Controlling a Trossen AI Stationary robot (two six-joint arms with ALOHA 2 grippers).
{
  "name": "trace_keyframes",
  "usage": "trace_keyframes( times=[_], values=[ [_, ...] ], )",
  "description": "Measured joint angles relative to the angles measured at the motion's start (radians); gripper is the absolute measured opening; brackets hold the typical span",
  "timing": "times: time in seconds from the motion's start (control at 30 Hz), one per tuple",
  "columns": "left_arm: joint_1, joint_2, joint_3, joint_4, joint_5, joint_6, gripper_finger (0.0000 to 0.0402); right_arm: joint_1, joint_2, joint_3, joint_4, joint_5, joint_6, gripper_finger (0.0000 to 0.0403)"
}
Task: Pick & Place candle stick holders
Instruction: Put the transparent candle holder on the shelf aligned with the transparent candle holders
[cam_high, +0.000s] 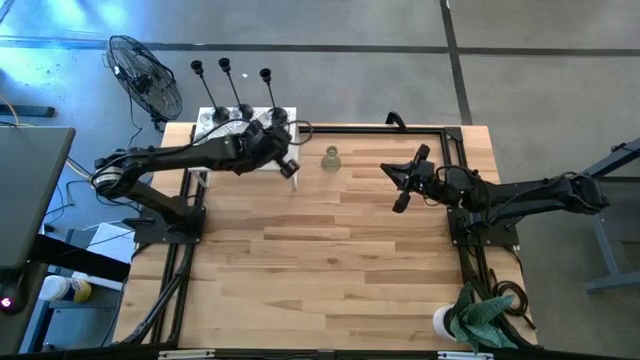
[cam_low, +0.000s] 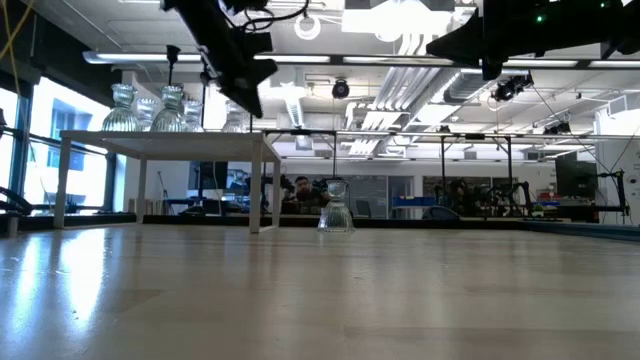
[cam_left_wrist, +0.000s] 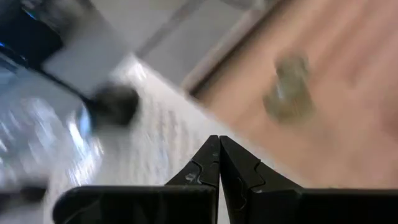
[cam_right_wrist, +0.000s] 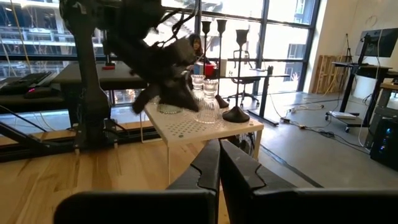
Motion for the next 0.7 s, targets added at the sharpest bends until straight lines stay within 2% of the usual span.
trace_keyframes(
  times=[0.17,0.3,0.53,0.7],
  values=[
    [-0.022,-0.004,0.054,-0.237,0.024,-0.044,0.0,0.0,0.0,0.0,0.0,-0.002,0.007,0.0001],
    [-0.018,-0.002,0.055,-0.349,-0.067,-0.098,0.0,0.0,0.0,0.0,0.0,-0.003,0.009,0.0001],
    [0.004,0.006,0.055,-0.35,-0.212,-0.116,0.0,0.0,0.0,0.0,0.0,-0.002,0.009,0.0001],
    [0.04,0.011,0.053,-0.349,-0.211,-0.112,0.0,0.0,0.0,0.0,0.001,-0.003,0.009,0.0001]
  ],
)
